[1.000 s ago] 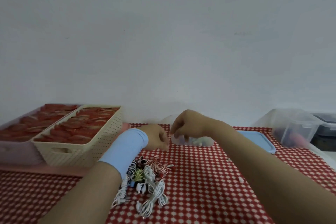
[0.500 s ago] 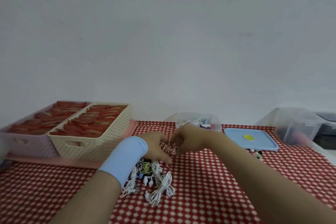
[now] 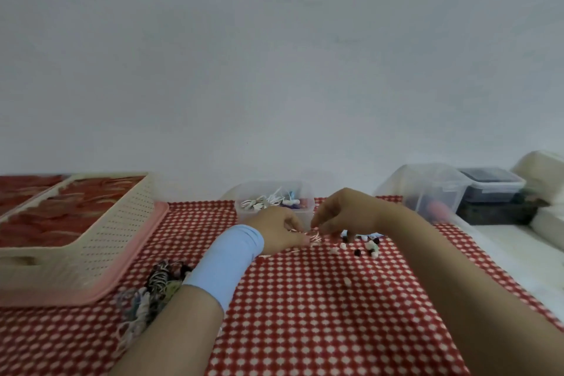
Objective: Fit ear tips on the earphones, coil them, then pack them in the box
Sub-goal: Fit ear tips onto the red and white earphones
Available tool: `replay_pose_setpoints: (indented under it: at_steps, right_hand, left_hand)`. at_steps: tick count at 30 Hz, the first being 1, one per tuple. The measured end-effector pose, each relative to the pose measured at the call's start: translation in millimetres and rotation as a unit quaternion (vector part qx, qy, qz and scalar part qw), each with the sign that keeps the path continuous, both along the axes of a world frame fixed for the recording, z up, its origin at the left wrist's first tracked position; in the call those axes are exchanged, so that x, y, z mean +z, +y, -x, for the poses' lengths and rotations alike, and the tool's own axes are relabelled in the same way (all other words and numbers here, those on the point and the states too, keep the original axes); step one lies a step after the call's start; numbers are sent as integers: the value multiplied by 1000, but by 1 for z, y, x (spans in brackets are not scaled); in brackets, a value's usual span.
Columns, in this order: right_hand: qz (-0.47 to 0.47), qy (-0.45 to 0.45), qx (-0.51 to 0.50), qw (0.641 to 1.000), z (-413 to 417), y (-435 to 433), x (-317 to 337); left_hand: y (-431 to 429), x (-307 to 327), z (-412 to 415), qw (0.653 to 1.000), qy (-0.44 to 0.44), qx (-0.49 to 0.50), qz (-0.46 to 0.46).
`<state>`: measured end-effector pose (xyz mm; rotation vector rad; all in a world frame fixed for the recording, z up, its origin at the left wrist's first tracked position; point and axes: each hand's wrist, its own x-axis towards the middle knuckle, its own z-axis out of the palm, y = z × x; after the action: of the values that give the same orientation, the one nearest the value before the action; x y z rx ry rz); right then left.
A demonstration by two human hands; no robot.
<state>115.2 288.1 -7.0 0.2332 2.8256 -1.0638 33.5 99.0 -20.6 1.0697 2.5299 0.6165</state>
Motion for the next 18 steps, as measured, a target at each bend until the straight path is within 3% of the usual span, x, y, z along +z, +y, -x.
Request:
replay_pose_setpoints:
  at_steps: [6, 13, 18]
  right_hand:
    - [-7, -1, 8, 1000, -8, 14, -16]
    - [-38, 34, -44, 998, -15, 41, -3]
    - [-88, -11, -61, 994, -21, 56, -4]
  left_hand:
    - [12, -6, -4, 995, 38, -2, 93]
    - [36, -2, -16, 998, 64, 7, -27]
    - [51, -23, -22, 997, 55, -35, 50]
